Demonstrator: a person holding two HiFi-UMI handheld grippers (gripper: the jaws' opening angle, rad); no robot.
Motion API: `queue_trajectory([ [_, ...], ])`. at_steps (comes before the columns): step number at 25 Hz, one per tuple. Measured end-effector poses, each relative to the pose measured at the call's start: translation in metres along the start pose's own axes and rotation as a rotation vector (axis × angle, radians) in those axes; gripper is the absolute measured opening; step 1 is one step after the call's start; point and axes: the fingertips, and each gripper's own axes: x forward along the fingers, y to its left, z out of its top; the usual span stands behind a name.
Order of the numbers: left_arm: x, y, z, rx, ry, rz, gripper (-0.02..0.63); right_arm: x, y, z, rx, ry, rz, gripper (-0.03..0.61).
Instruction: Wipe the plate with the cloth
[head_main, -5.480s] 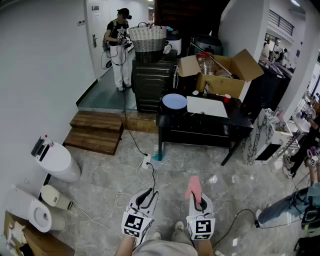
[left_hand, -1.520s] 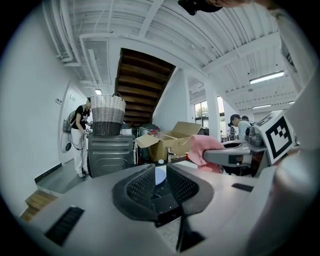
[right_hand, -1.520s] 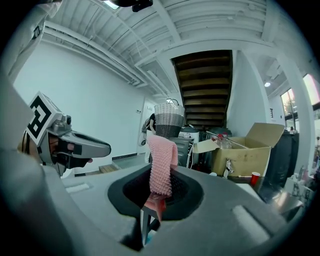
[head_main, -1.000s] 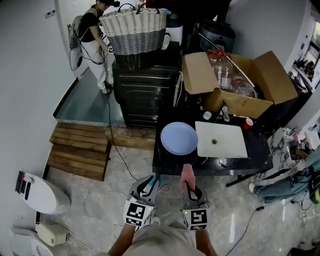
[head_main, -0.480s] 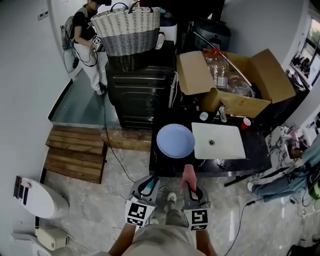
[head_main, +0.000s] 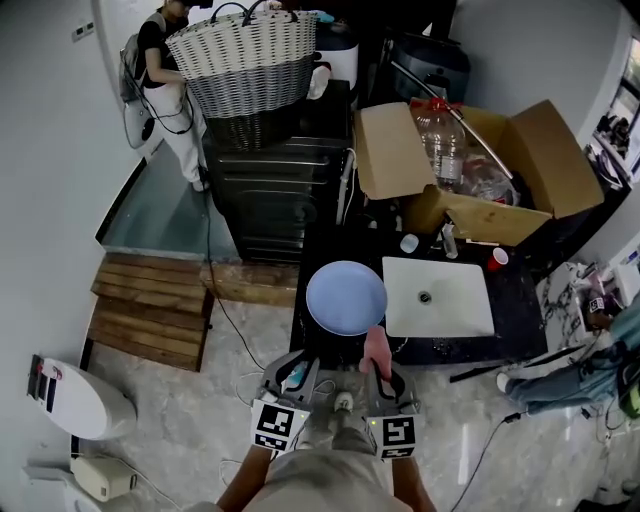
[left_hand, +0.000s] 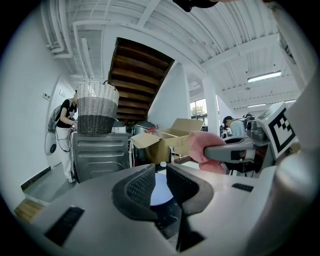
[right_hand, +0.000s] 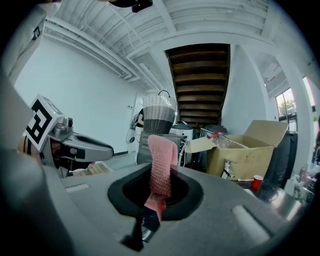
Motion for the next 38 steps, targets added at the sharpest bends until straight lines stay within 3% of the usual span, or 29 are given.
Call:
queue_trajectory([
  [24,0.168,0.009,0.023,-0.005,0.085,0.092,0.069,0.114,-0.142,-0.006,0.038,0.033,0.105,0.026],
  [38,0.214,0.015,0.027,-0.019,0.16,0.155,0.069,0.164,-0.19,-0.013,0.067,0.038,0.177,0.026],
])
